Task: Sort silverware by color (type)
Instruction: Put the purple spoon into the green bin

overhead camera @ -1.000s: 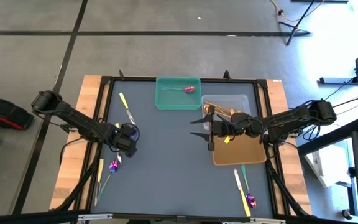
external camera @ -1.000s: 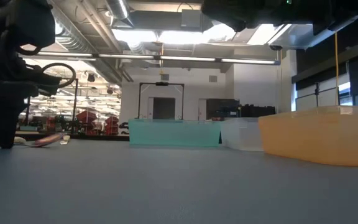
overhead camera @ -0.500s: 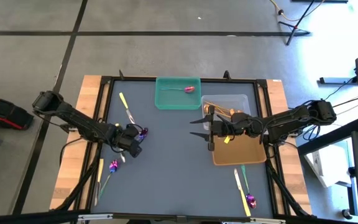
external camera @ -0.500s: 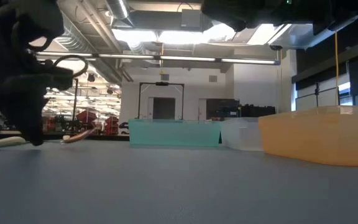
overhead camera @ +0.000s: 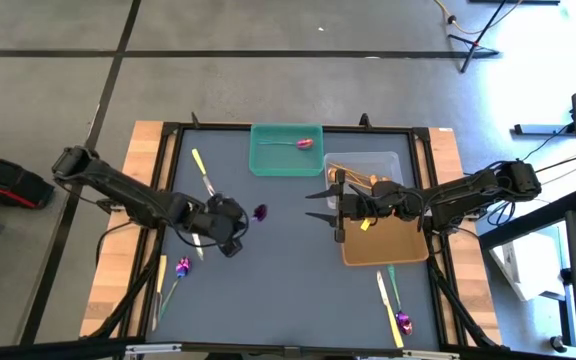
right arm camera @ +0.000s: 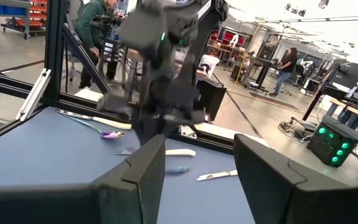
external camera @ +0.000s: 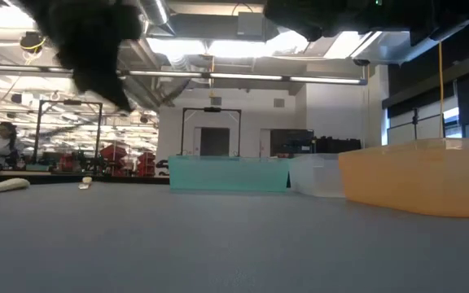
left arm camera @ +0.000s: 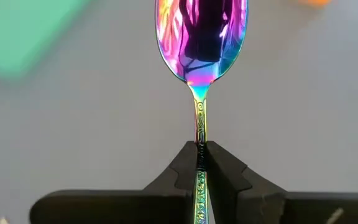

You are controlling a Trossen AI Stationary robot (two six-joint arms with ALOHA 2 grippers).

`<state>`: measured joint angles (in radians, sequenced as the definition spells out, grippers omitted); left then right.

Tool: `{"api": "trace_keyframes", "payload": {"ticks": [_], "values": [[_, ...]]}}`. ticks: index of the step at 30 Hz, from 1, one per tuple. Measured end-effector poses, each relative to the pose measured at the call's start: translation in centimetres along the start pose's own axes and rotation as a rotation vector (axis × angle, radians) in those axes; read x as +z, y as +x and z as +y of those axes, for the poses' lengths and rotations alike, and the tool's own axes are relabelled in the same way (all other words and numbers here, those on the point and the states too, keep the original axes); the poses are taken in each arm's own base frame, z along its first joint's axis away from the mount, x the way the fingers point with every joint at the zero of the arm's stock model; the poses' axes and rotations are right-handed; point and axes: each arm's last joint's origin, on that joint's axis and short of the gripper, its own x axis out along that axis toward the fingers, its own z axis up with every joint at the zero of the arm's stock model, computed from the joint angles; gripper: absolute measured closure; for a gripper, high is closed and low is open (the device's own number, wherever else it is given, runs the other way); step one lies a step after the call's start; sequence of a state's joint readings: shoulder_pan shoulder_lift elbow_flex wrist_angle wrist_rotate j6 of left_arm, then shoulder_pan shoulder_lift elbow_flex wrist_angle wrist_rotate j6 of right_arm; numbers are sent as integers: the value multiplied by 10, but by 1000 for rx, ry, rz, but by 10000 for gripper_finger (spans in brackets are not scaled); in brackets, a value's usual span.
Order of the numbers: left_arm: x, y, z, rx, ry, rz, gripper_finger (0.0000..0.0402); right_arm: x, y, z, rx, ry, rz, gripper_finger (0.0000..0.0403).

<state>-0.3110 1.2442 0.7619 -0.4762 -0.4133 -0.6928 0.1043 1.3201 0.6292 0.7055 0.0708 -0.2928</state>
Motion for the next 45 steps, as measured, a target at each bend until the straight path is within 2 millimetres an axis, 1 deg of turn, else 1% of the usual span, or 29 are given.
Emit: {"api": "trace_keyframes", "payload": {"ticks": [3,6,11,15,18,21,25,29,32,35,41,45], "values": [[23,-11,-5,34,112,-101,385,0,0,0,1,0,2,221],[40,-18,-4,114,206,-185,385,-2,0,1,7,29,22,221],[57,-14,9,243,314,-259,385,-7,0,2,19,49,69,221],[74,-4,22,298,335,-303,385,-9,0,3,25,58,93,221],[90,4,31,308,368,-358,385,-11,-1,3,30,93,119,221],[103,17,43,311,433,-376,385,-14,-1,4,38,99,152,221],[118,37,62,311,450,-417,385,-18,-2,5,46,96,188,221],[127,61,82,340,450,-425,385,-19,-2,6,48,92,195,221],[131,78,98,402,477,-422,385,-20,-2,6,47,90,212,221],[132,95,116,456,495,-397,385,-21,-2,5,19,85,227,221],[128,121,145,524,456,-337,383,-22,-3,4,-19,71,239,221],[124,130,156,519,446,-301,358,-22,-3,4,-8,-21,240,221]]}}
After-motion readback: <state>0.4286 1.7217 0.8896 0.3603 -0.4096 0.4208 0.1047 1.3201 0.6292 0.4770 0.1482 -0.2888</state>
